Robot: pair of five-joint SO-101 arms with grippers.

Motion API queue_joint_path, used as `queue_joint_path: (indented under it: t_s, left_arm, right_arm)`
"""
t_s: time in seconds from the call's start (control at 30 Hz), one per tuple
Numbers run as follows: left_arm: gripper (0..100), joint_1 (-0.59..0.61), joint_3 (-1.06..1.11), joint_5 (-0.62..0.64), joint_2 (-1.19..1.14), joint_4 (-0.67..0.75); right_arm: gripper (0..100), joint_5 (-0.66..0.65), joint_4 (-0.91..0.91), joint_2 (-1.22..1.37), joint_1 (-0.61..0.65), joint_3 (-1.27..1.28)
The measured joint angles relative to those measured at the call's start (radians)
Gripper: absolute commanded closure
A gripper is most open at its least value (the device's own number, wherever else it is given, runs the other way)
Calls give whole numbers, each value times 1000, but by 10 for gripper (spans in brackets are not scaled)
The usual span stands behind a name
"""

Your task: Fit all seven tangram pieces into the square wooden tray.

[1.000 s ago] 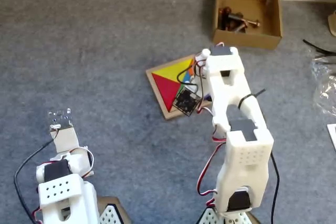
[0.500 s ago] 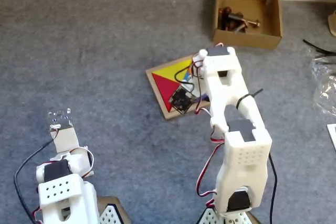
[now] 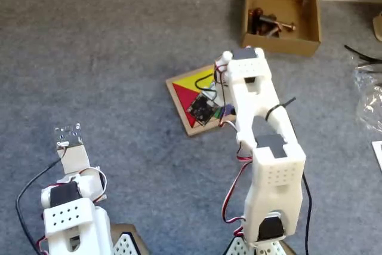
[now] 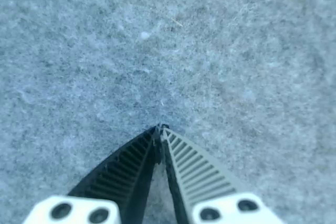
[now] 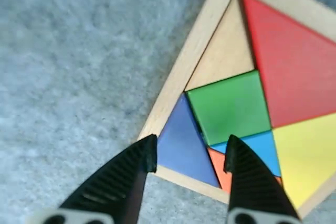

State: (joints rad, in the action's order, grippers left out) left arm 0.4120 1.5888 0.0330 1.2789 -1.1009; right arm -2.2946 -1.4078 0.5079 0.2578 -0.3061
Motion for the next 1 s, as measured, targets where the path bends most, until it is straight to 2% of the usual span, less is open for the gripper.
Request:
queue_joint_path:
  t_s: [0.2, 0.47, 0.83, 1.0]
  left_arm:
    - [995, 0, 0, 0, 0, 0]
    - [995, 0, 0, 0, 0, 0]
    - [995, 0, 0, 0, 0, 0]
    - [995, 0, 0, 0, 0, 0]
  right_arm:
    - [800, 87, -166, 0, -5, -147]
    - [800, 327, -324, 0, 5, -319]
    - [800, 879, -334, 0, 6, -362]
    - [800, 1129, -336, 0, -41, -362]
